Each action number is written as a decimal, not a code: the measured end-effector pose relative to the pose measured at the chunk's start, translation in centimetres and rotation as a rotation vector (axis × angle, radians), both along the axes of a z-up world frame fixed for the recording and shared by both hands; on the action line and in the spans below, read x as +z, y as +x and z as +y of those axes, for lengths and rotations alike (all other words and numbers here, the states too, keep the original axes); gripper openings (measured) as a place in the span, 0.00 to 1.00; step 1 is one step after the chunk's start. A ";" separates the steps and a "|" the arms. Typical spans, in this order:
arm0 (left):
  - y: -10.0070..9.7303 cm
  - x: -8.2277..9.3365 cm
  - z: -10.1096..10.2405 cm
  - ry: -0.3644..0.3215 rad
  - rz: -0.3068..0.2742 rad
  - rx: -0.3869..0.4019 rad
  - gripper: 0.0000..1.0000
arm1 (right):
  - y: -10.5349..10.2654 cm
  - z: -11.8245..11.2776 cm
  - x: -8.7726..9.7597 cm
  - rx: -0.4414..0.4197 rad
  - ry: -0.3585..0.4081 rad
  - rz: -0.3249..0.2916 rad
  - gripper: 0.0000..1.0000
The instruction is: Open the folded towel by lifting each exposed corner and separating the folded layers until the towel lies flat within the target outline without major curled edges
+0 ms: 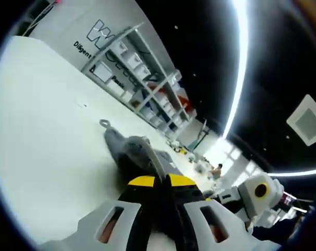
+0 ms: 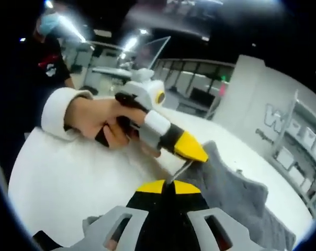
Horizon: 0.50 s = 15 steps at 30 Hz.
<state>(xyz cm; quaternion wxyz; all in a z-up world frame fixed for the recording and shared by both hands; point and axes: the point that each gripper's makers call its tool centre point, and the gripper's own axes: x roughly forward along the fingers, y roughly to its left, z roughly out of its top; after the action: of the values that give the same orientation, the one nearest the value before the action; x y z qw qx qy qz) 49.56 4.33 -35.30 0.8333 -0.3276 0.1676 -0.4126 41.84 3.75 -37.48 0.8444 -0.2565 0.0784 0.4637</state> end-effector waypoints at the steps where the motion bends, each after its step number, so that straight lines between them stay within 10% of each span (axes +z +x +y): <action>1: -0.3 -0.1 -0.2 0.002 -0.001 0.000 0.07 | -0.2 0.1 -0.1 0.005 -0.001 0.000 0.00; 15: -1.1 -0.2 0.0 -0.068 0.070 0.024 0.11 | 0.5 0.9 1.3 -0.038 -0.070 -0.188 0.00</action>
<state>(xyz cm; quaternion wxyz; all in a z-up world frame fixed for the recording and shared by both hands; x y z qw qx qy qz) 48.43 4.32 -35.55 0.8202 -0.3721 0.1787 -0.3961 42.38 4.67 -36.13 0.8472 -0.3267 0.0200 0.4184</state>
